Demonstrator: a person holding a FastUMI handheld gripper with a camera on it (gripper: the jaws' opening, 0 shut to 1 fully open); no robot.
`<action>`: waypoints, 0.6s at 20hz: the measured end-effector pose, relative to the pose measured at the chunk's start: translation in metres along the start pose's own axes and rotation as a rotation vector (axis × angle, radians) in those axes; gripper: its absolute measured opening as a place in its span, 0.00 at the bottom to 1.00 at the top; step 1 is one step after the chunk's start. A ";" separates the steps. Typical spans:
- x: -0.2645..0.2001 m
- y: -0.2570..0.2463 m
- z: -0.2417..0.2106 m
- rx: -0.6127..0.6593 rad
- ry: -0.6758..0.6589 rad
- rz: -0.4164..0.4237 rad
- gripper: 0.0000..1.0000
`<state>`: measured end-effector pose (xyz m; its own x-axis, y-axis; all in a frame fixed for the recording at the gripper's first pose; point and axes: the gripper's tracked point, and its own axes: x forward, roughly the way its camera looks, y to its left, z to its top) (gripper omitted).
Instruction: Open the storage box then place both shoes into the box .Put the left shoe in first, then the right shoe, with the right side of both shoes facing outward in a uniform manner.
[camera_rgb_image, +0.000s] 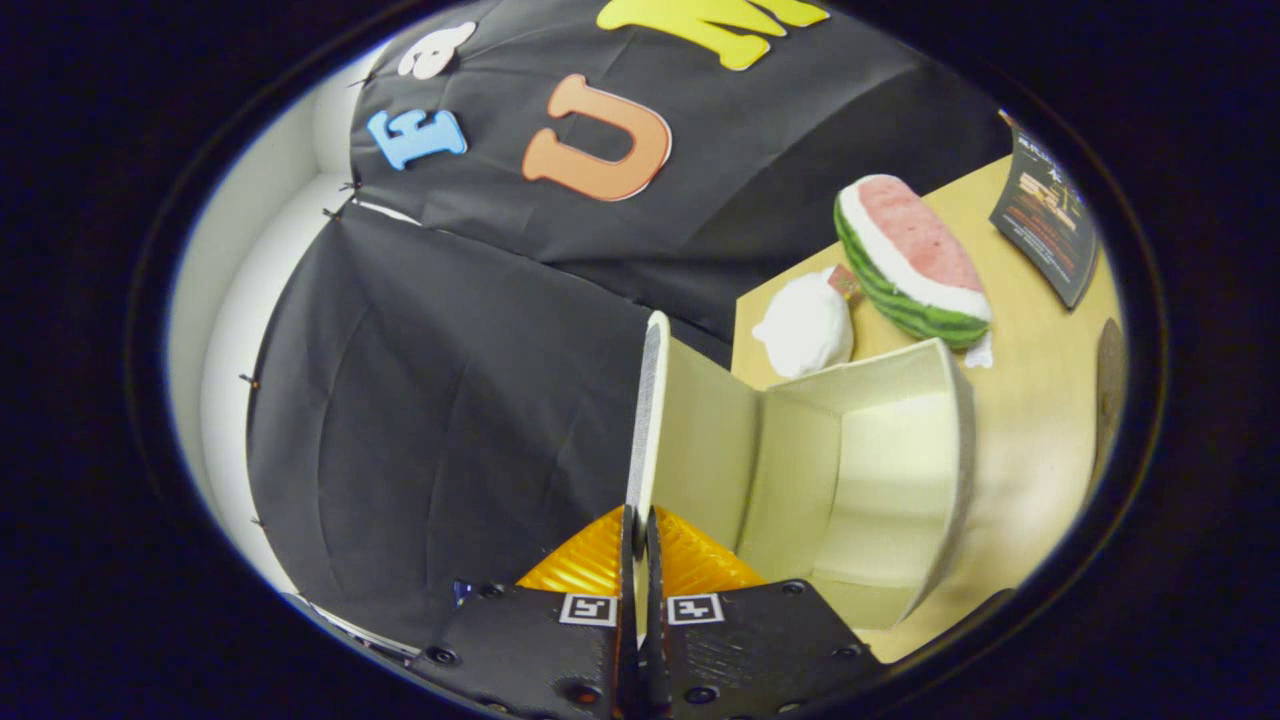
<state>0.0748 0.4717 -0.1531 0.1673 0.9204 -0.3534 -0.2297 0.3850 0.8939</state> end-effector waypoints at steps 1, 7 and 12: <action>0.006 0.006 -0.005 -0.008 0.008 0.000 0.04; 0.072 0.040 -0.027 -0.119 0.072 -0.079 0.30; 0.094 0.055 -0.049 -0.230 0.119 -0.135 0.74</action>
<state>0.0309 0.5830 -0.1505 0.1004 0.8558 -0.5074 -0.4264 0.4978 0.7552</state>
